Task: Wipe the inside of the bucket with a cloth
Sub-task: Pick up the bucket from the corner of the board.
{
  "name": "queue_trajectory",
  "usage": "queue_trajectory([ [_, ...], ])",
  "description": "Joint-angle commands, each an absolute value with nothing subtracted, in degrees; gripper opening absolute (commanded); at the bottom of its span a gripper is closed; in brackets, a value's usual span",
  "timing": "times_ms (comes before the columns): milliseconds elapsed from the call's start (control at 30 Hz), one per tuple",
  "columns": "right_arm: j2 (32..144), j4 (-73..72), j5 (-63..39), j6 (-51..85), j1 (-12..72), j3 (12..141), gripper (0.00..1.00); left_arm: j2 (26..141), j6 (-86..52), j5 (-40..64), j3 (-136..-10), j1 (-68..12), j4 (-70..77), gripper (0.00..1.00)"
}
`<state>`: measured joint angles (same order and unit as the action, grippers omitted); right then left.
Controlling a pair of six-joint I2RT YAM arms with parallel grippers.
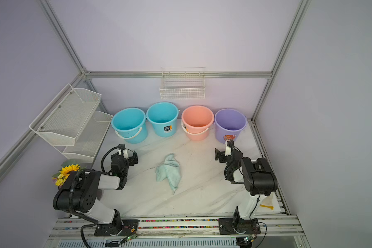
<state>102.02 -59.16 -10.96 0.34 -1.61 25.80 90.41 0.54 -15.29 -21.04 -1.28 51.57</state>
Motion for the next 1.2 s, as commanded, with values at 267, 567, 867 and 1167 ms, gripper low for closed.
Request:
queue_trajectory([
  [267, 101.54, -61.66, -10.46, -0.1, -1.67, 25.53, 0.97, 89.85, -0.18, -14.84, -21.63, -1.32, 54.02, 1.0],
  [567, 101.47, -61.64, -10.55, -0.04, -1.67, 25.56, 0.97, 89.87, -0.18, -14.85, -21.66, -1.32, 54.05, 1.0],
  [867, 101.19, -62.1, -8.8, 0.55, -1.68, 25.36, 0.97, 88.49, 0.41, -15.12, -20.76, -1.56, 54.99, 1.0],
  [1167, 88.43, -40.81, -9.14, 2.18, -0.16, 30.12, 0.97, 74.43, 1.87, -21.09, -23.97, -5.61, 37.4, 1.0],
])
